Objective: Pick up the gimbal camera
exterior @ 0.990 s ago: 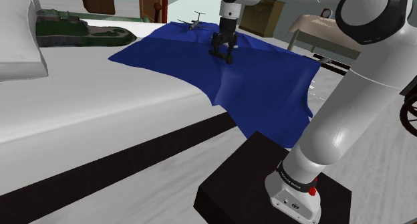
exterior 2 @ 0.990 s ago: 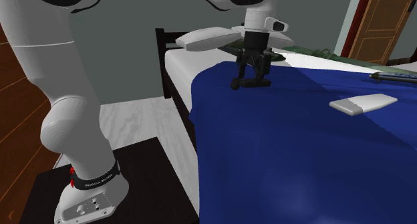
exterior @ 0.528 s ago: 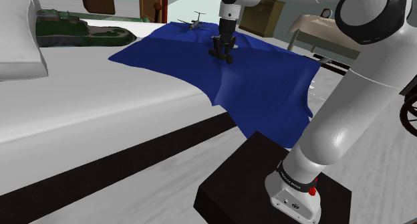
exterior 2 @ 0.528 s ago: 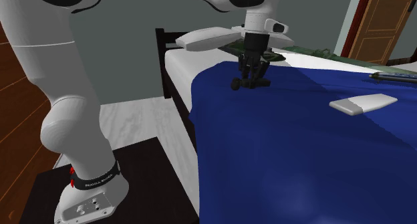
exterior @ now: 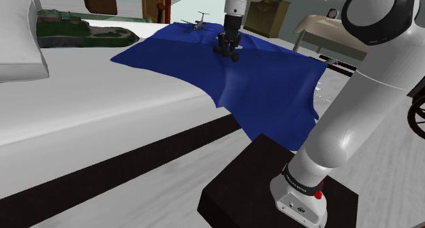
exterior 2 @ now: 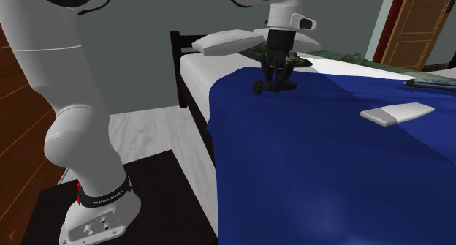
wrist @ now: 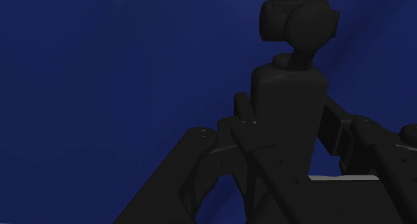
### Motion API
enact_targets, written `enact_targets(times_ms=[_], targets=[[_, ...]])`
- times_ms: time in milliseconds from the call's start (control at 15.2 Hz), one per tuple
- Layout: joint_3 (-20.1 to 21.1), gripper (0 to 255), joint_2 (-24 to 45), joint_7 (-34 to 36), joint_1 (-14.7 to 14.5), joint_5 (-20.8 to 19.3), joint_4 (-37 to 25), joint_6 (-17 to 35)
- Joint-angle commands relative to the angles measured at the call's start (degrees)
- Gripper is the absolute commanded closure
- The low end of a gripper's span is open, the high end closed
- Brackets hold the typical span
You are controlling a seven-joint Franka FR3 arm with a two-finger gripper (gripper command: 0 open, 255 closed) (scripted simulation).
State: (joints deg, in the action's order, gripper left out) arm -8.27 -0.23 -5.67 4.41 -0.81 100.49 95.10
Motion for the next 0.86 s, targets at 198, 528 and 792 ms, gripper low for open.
enact_targets(times_ms=[198,528,792], targets=[[0.0,255,0.3,0.0,0.0,0.0,-4.1,-3.8],[0.0,255,1.0,-0.1,0.0,0.1,-8.8,-7.8],[0.0,255,1.4,-0.2,0.0,0.2,-11.0,-9.6]])
